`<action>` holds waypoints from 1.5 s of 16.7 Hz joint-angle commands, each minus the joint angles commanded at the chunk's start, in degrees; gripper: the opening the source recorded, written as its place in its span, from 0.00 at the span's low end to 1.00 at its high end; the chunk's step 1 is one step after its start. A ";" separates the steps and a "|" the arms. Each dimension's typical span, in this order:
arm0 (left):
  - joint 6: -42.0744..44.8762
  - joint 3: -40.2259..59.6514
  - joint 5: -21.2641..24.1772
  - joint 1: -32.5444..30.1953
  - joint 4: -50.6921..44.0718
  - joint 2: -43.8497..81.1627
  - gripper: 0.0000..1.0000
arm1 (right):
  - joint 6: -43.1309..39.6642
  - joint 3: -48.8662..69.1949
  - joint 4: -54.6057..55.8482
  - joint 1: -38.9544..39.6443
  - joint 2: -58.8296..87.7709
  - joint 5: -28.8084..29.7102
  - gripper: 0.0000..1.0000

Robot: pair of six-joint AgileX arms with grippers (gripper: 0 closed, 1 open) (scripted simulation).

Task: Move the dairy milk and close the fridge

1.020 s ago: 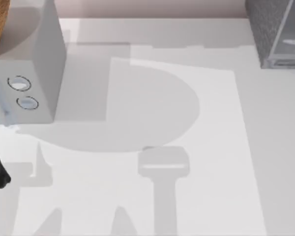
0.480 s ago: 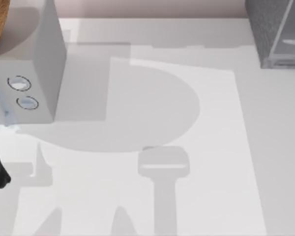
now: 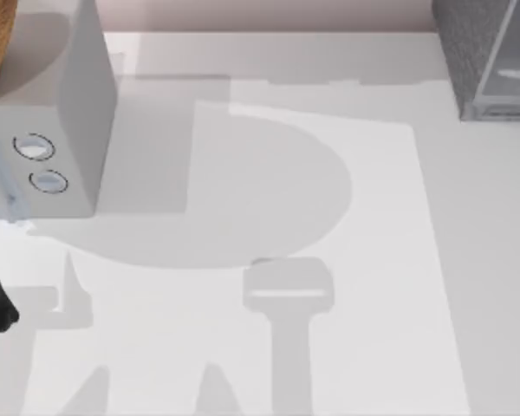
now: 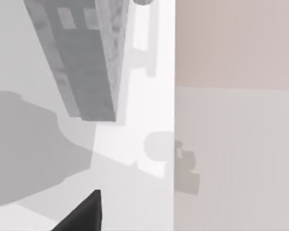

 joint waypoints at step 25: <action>0.00 0.00 0.00 0.00 0.00 0.00 1.00 | 68.65 -2.04 57.20 42.31 -0.17 11.44 1.00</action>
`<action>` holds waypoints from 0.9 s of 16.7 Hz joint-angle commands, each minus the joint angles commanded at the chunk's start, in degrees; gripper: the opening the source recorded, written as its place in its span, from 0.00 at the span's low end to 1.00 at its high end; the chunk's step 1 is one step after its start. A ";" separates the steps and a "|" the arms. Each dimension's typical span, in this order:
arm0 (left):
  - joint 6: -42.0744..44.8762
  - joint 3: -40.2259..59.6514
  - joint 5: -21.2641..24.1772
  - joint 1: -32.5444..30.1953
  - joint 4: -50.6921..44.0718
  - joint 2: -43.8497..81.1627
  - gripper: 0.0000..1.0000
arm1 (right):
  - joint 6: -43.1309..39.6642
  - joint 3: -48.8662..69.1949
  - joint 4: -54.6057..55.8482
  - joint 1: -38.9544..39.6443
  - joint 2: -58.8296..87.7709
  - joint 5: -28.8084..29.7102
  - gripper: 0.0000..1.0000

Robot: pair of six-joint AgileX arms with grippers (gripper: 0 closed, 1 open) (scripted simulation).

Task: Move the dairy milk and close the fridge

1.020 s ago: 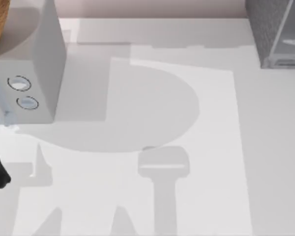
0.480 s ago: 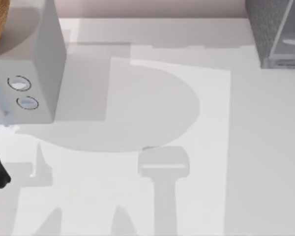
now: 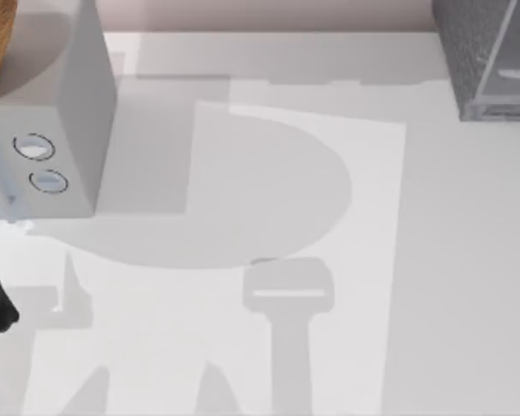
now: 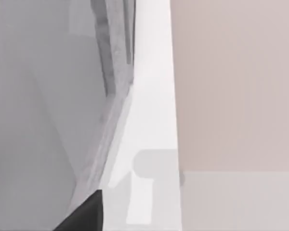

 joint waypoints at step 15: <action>0.00 0.00 0.00 0.00 0.00 0.00 1.00 | 30.32 -13.76 16.03 43.92 -9.90 34.98 1.00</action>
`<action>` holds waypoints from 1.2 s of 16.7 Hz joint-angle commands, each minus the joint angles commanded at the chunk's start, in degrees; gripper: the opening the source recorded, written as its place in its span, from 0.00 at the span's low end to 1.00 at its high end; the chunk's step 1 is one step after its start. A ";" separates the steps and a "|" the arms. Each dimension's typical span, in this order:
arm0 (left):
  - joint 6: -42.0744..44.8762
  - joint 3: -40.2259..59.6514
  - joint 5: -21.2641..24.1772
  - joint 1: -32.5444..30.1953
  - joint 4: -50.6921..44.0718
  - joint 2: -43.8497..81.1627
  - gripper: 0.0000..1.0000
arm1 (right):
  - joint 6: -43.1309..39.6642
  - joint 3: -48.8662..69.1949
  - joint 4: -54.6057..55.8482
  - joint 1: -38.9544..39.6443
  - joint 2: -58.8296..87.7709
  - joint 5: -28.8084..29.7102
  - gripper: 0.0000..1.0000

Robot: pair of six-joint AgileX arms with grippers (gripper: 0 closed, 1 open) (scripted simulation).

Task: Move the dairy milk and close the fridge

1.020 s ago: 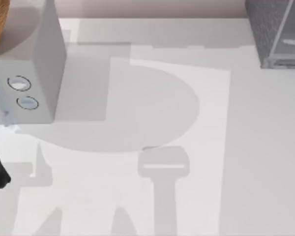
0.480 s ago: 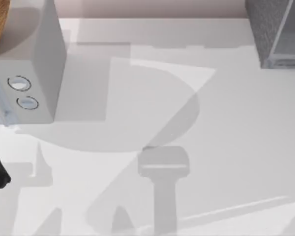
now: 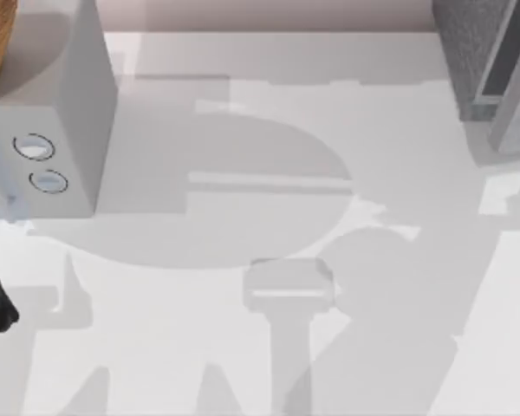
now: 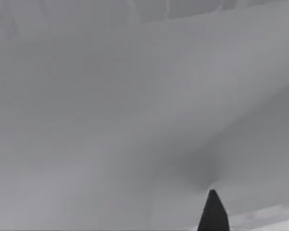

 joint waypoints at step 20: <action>0.00 0.00 0.00 0.00 0.00 0.00 1.00 | 4.56 20.20 -2.09 7.25 17.17 6.59 1.00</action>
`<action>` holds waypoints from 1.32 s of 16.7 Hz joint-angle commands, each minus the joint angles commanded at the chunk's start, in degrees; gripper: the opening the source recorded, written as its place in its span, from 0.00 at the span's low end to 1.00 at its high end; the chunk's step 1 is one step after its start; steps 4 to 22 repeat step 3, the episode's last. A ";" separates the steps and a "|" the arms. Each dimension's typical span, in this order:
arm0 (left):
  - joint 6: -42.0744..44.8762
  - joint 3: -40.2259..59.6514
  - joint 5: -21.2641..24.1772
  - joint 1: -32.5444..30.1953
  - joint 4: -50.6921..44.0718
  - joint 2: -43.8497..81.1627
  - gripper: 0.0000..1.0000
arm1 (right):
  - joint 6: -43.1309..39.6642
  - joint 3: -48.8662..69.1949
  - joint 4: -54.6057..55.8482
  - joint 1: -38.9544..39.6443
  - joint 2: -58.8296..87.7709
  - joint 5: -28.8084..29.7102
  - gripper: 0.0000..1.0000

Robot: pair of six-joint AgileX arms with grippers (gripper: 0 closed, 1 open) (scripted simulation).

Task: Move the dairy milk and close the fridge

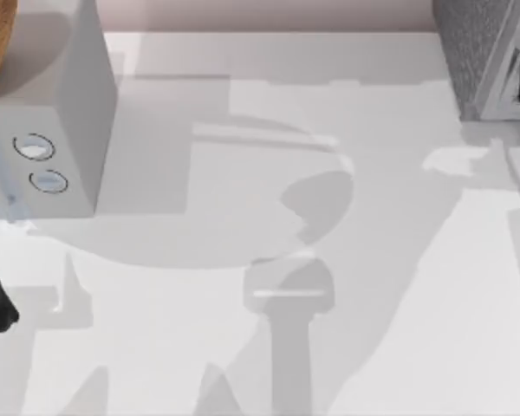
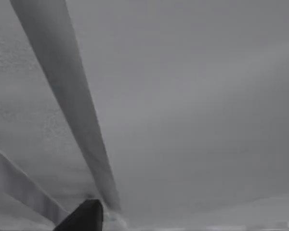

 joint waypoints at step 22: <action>0.00 0.00 0.00 0.00 0.00 0.00 1.00 | -0.01 3.10 -0.63 -0.02 2.34 0.10 1.00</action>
